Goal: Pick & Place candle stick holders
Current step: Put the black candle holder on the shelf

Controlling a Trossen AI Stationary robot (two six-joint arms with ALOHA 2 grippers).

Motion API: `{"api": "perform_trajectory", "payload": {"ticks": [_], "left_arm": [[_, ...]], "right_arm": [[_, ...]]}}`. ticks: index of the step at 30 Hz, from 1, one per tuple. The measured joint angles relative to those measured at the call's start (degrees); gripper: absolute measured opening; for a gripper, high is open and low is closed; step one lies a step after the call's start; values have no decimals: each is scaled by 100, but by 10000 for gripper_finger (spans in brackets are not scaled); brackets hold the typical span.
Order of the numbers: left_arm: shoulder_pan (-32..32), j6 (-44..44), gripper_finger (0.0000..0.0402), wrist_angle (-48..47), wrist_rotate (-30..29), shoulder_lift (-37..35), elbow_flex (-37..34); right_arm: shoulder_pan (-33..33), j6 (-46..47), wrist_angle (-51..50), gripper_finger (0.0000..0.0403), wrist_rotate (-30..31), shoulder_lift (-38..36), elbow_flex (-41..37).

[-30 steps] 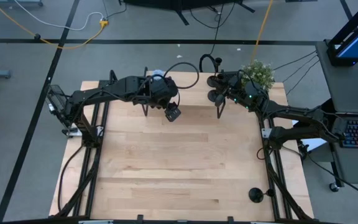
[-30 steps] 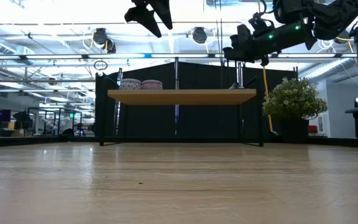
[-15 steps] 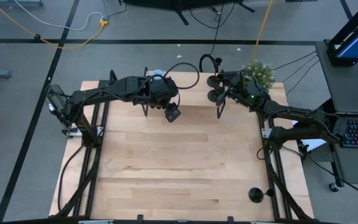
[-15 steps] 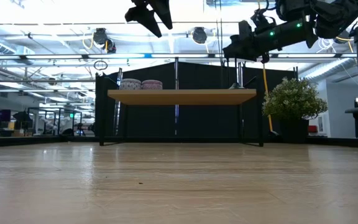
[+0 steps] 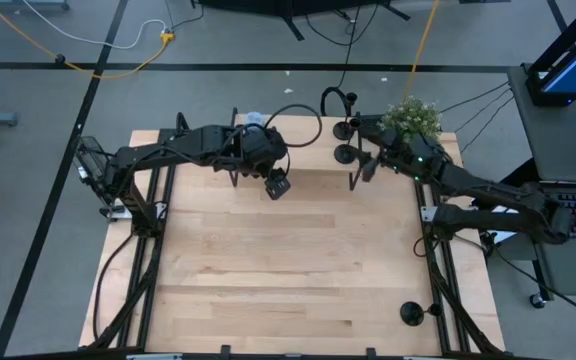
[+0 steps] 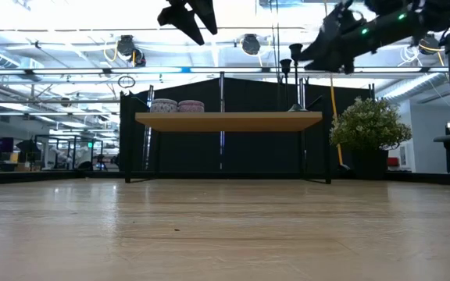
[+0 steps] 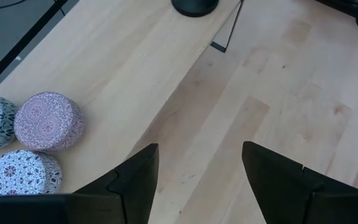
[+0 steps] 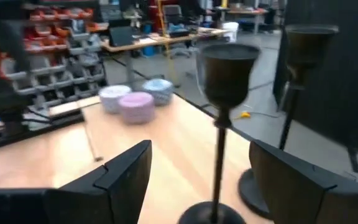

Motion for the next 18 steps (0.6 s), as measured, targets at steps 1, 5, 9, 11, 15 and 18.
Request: {"api": "perform_trajectory", "payload": {"ticks": [1,5,9,11,15,18], "left_arm": [[-12,0,239,0,0,-1,0],[-84,24,239,0,-2,-1,1],[-225,218,239,1,-29,-1,-1],[-324,439,239,174,-162,-14,-98],[-450,627,239,1008,-58,-114,-647],[-521,544,239,1680,254,-296,-1257]], "right_arm": [[39,15,-126,265,-56,-145,0],[226,172,-737,259,-388,-744,0],[416,753,-1567,241,-746,-1366,0],[504,1083,-1941,228,-941,-1636,0],[664,1587,-2373,203,-1469,-2119,0],[752,1807,-2455,190,-1943,-2421,0]]}}
